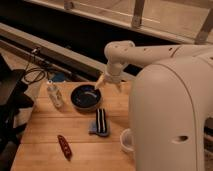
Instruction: Pick up the ceramic bowl
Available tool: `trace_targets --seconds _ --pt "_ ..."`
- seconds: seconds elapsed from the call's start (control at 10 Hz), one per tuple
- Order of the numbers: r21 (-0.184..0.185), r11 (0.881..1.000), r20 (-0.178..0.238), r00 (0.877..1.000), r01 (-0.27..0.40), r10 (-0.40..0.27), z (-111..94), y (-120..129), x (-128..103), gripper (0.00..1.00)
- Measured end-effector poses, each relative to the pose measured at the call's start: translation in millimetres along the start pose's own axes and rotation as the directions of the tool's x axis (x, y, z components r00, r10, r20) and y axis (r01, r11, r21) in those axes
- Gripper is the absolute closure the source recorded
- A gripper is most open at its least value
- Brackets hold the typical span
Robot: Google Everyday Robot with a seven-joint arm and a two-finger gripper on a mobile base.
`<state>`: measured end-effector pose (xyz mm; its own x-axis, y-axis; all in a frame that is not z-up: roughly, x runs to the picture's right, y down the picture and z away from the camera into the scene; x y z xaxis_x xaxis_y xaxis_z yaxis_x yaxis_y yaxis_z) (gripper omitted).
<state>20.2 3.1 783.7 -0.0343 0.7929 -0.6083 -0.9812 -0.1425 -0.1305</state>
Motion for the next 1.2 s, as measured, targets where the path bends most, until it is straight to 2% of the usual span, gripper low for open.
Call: trace_targets --seconds 0.8,1.2 --pt "-0.012 1.000 -0.018 0.999 0.028 -0.029 15 18 -17 0.20" --pt "-0.024 0.999 -0.024 0.999 0.029 -0.029 32 22 -27 0.20"
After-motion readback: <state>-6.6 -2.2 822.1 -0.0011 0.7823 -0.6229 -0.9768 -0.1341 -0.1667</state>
